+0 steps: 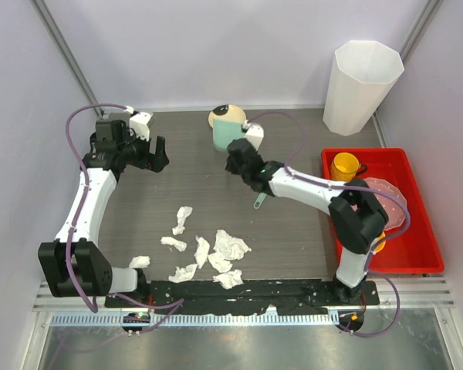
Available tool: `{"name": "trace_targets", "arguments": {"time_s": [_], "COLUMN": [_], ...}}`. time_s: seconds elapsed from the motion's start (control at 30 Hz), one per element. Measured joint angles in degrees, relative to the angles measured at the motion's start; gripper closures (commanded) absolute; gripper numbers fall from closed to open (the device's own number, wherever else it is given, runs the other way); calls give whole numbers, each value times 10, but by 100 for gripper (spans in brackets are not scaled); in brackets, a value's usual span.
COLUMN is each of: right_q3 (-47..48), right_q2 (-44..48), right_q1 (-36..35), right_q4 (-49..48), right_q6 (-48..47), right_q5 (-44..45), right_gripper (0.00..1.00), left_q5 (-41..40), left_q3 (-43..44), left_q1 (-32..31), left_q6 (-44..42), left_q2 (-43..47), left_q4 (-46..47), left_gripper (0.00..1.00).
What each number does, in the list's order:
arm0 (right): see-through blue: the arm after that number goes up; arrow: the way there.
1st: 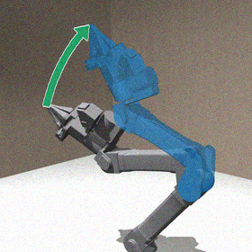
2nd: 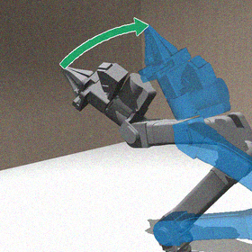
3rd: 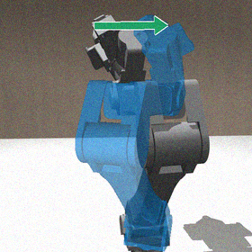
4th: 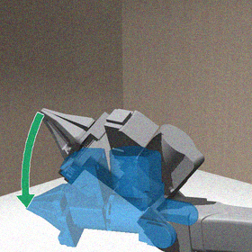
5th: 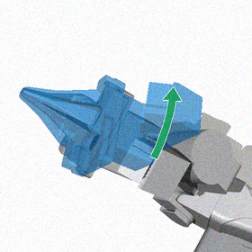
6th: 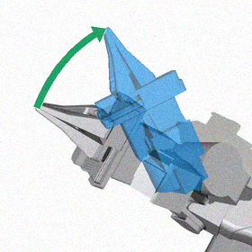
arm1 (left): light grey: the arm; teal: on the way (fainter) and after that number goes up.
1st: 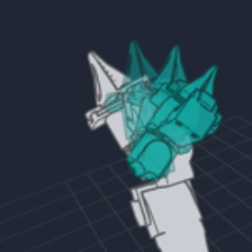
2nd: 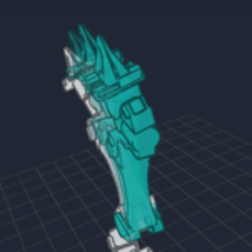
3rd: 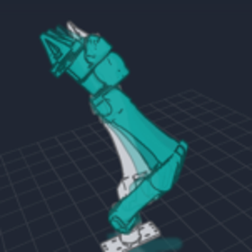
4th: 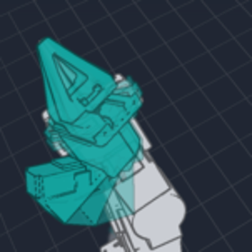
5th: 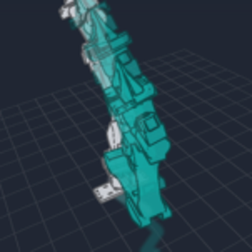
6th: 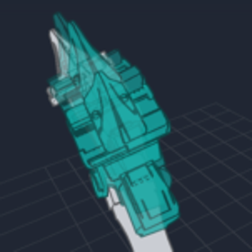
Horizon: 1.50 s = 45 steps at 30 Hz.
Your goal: Sweep away the paper scraps from the table
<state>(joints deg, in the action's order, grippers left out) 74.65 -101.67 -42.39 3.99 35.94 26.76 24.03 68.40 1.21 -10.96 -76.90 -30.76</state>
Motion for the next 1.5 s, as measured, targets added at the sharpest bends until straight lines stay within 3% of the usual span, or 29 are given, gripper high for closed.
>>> {"name": "trace_targets", "arguments": {"time_s": [0.2,0.4,0.43,0.5,0.53,0.73,0.83,1.03,1.13,1.2,1.37,1.5], "right_q3": [-11,15,28,33,35,52,53,52,56,72,239,367], "right_q2": [-66,-139,-163,-180,-188,-188,-182,-117,-55,-20,1,-15], "right_q1": [-68,-77,-78,-78,-79,-89,-93,-101,-102,-96,-1,186], "right_q4": [-35,-57,-57,-56,-56,-52,-48,-39,-28,0,166,272], "right_q6": [48,79,82,82,81,73,61,-18,-102,-167,-357,-449], "right_q5": [7,10,7,6,8,8,-7,-48,-74,-99,-173,-242], "right_gripper": [99,99,95,79,67,23,16,12,3,3,2,2], "left_q5": [0,0,0,0,0,-1,-1,-1,-2,-3,-4,-3], "left_q3": [-3,-5,-5,-5,-5,-6,-6,-6,-6,-6,-3,1], "left_q1": [0,0,0,0,0,0,0,0,0,0,0,0], "left_q6": [-2,-3,-3,-3,-5,-15,-16,-16,-16,-16,-15,-12], "left_q2": [11,13,13,13,13,13,13,13,13,13,13,12], "left_q4": [-1,-2,-2,-2,-2,-3,-3,-3,-4,-4,-9,-12], "left_gripper": [9,9,9,9,9,9,9,9,9,9,9,9]}}
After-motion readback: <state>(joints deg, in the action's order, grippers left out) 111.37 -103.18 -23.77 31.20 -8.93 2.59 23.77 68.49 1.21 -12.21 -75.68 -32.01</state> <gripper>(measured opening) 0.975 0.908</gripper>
